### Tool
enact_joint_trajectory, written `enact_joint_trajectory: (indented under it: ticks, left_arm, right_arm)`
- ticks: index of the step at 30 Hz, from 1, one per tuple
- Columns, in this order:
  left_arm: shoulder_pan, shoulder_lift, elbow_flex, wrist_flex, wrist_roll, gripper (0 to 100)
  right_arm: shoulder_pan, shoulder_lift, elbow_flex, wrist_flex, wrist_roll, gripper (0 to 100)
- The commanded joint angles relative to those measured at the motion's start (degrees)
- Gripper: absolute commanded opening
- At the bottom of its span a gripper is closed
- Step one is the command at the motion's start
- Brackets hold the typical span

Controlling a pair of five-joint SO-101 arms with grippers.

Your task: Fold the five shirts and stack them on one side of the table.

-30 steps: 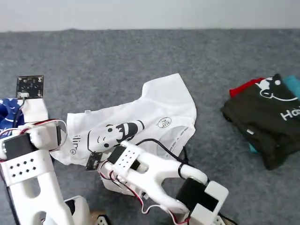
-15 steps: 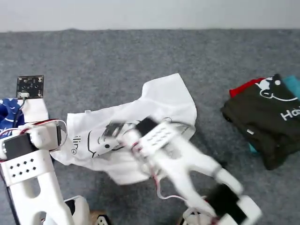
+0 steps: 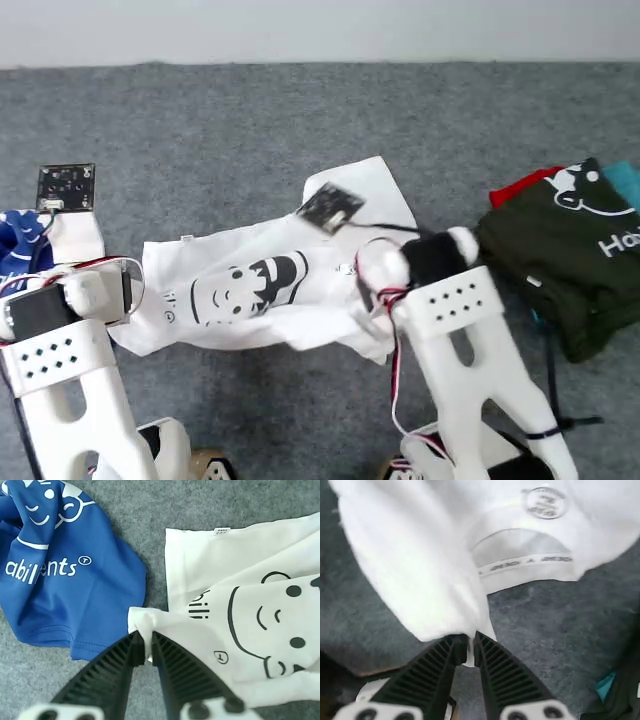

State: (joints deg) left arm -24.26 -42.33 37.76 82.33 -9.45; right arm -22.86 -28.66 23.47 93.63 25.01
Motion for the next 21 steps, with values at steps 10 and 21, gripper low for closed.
enact_joint_trajectory:
  ticks: [10,21]
  left_arm:
    - [0.3,-7.3,-13.0,5.3,0.0,1]
    - [9.8,-9.8,-11.5,7.2,0.0,1]
  right_arm:
    - [2.9,-7.5,-15.2,9.0,-1.4,0.9]
    - [16.3,-16.2,-27.9,9.3,-3.0,0.9]
